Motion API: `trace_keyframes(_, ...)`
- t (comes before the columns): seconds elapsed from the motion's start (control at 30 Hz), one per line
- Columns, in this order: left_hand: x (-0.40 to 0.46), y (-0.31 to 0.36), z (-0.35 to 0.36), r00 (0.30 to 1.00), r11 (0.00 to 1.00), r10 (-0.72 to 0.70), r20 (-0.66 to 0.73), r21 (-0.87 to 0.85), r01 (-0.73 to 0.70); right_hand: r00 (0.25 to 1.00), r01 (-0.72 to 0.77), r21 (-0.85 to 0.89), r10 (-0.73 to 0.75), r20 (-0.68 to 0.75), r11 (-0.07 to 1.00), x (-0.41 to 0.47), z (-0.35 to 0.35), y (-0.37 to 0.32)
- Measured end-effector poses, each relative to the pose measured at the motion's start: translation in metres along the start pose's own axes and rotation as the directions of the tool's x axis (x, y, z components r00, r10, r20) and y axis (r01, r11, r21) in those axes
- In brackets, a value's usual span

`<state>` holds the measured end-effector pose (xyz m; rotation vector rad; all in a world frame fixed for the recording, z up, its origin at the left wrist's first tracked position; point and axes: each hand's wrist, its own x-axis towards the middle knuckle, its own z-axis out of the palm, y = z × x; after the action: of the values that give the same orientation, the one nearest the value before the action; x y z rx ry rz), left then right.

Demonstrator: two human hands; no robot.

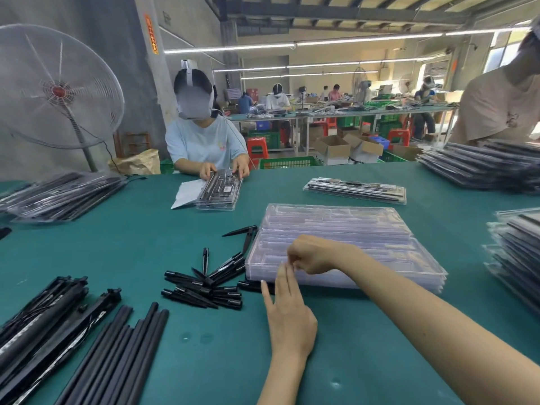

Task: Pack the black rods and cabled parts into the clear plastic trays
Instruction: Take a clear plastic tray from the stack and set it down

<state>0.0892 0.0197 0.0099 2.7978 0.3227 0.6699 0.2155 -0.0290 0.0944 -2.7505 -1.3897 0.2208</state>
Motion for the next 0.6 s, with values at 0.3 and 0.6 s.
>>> trace_keyframes(0.3, 0.004, 0.000, 0.003, 0.998, 0.998, -0.050, 0.025, -0.027, 0.051, 0.990, 0.007, 0.030, -0.003, -0.141, 1.000, -0.008, 0.013, 0.006)
trace_keyframes(0.6, 0.014, -0.006, 0.012, 0.991, 0.989, -0.055, 0.118, -0.128, 0.070, 0.899, -0.057, 0.018, 0.059, -0.433, 0.998, -0.007, 0.044, 0.007)
